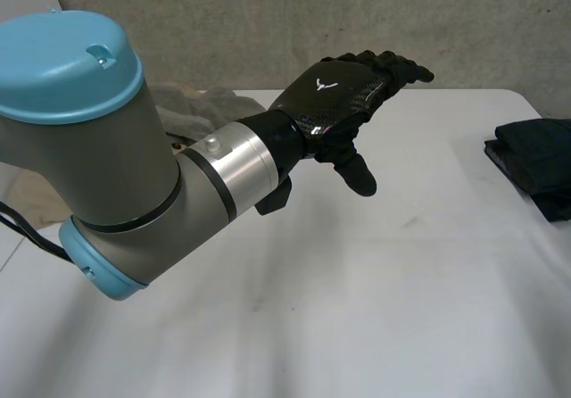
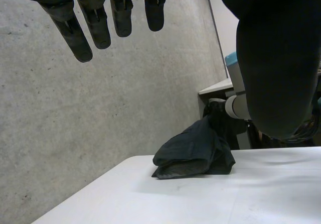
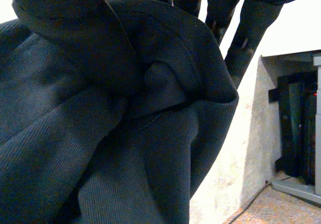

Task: Fold the laundry.

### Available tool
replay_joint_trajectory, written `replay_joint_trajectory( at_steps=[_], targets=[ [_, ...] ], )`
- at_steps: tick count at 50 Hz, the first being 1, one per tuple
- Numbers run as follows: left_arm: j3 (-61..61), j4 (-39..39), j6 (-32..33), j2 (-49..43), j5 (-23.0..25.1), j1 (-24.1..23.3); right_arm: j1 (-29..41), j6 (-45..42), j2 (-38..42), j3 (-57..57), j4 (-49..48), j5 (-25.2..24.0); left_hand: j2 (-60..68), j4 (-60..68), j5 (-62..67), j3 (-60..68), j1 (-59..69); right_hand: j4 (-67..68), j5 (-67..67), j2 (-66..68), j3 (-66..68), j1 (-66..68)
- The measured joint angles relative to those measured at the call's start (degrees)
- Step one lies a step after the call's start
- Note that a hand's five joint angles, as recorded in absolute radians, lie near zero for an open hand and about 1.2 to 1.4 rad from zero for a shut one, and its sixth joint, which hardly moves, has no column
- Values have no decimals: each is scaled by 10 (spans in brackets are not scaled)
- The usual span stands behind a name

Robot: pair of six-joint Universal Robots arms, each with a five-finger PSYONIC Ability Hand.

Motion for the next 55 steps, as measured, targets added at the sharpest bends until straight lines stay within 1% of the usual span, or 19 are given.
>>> replay_joint_trajectory(
  at_steps=[4, 5, 7, 10, 12, 16, 19, 25, 29, 32, 35, 37, 38, 40, 43, 45, 47, 50, 55],
  targets=[
    [0, 0, 0, 0, 0, -1, -2, 4, -12, 13, 2, -15, 0, 0, 0, 0, 0, -8, -5, -7, -1, 0],
    [-1, 0, 0, 1, 0, -2, -4, 4, -22, 24, 6, -45, 0, 0, 0, 0, 0, -179, -165, -156, -51, -22],
    [-1, 0, 0, 1, 0, -3, -6, 1, -25, 27, 10, -62, 0, 0, 0, 0, 0, -242, -229, -219, -102, -65],
    [-3, 0, 1, 3, 0, -5, -17, -21, -35, 34, 20, -108, 0, 0, 0, 0, 0, -485, -466, -451, -325, -291],
    [-4, -1, 1, 4, 0, -6, -25, -43, -44, 38, 25, -121, 0, 0, 0, 0, 0, -551, -531, -517, -393, -357],
    [-4, -1, 1, 7, 0, -9, -42, -97, -68, 49, 28, -116, 0, 0, 0, 0, 0, -563, -546, -524, -400, -359],
    [-4, 0, 1, 12, 0, -10, -54, -169, -105, 62, 20, -93, 0, 0, 0, 0, 0, -563, -546, -524, -401, -359],
    [3, 1, 1, 27, -9, -7, -58, -309, -200, 96, -59, -66, 0, 0, 0, 0, 0, -563, -546, -524, -401, -359],
    [14, 2, 1, 35, -37, -2, -40, -364, -261, 142, -129, -99, 0, 1, 0, 0, 0, -563, -546, -524, -401, -359],
    [24, 6, 3, 40, -79, 8, -8, -395, -309, 204, -192, -171, 0, 1, 0, 0, 0, -563, -546, -524, -401, -359],
    [32, 11, 9, 42, -129, 34, 33, -421, -345, 278, -242, -264, 0, 1, 0, 0, 0, -563, -546, -524, -401, -359],
    [39, 15, 19, 42, -164, 69, 74, -452, -374, 353, -274, -360, 0, 1, 0, 0, 0, -563, -546, -524, -401, -359],
    [40, 15, 24, 42, -171, 80, 83, -460, -380, 370, -277, -381, 0, 1, 0, 0, 0, -563, -546, -524, -401, -359],
    [46, 18, 47, 35, -192, 125, 116, -501, -400, 436, -279, -456, 0, 1, 0, 0, 0, -563, -546, -524, -401, -359],
    [55, 21, 87, 11, -204, 182, 150, -563, -416, 504, -254, -517, 0, 1, 0, 0, 0, -563, -546, -524, -401, -359],
    [63, 26, 123, -20, -204, 222, 170, -615, -421, 544, -223, -540, 0, 1, 0, 0, 0, -563, -546, -524, -401, -359],
    [72, 32, 154, -53, -197, 251, 185, -667, -423, 574, -188, -543, 0, 1, 0, 0, 0, -563, -546, -524, -401, -359],
    [91, 55, 202, -121, -171, 294, 206, -753, -422, 615, -131, -517, 1, 1, 1, 1, 0, -563, -546, -524, -401, -359],
    [120, 106, 241, -219, -123, 338, 226, -812, -419, 652, -96, -459, 46, 47, 44, 41, 61, -563, -546, -524, -401, -359]
  ],
)
